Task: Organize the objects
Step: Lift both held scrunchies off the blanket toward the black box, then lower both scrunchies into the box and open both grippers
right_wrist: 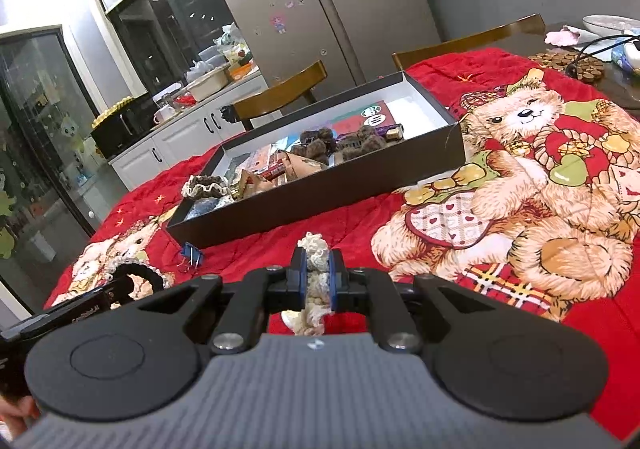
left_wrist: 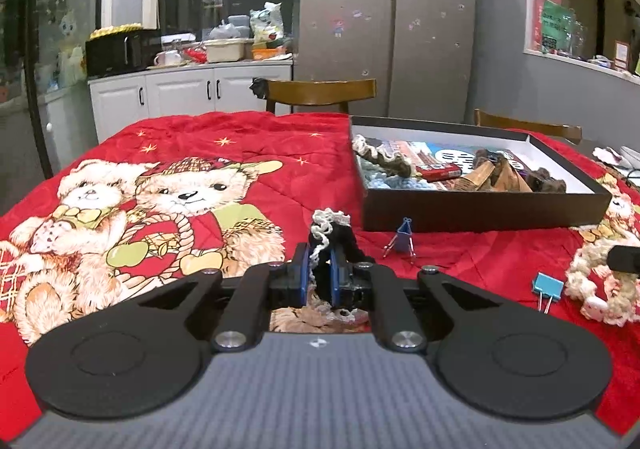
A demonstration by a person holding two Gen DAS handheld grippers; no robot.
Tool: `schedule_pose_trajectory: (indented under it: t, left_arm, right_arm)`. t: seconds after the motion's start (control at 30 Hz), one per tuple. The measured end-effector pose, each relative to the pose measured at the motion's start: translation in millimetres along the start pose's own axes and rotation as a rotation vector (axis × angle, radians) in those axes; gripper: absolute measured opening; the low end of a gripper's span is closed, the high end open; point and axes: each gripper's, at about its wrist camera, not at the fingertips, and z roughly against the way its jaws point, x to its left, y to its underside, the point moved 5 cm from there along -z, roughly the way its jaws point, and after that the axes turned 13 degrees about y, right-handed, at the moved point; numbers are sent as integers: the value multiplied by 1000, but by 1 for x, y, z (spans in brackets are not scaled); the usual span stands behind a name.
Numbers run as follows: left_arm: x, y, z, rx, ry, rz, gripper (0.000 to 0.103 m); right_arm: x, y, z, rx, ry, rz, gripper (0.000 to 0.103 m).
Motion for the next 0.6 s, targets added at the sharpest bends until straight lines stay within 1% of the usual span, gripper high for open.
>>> schedule_pose_trajectory:
  t: [0.1,0.23,0.47,0.6]
  left_arm:
    - [1,-5,5,-21,-15,-1,13]
    - [0,-12,15,-54,5,6,13]
    - [-8,-25,31,-88,47,11,13]
    - [-16,-29,39,-108,41,-20,13]
  right_arm:
    - [-1,-5,4,8,-19,-8,12]
    - [-3,-13,9,29,-48,-46,12]
    - [4,-29,18,-16,-64,-22,12]
    - [12,-35,22,-39,-67,0,12]
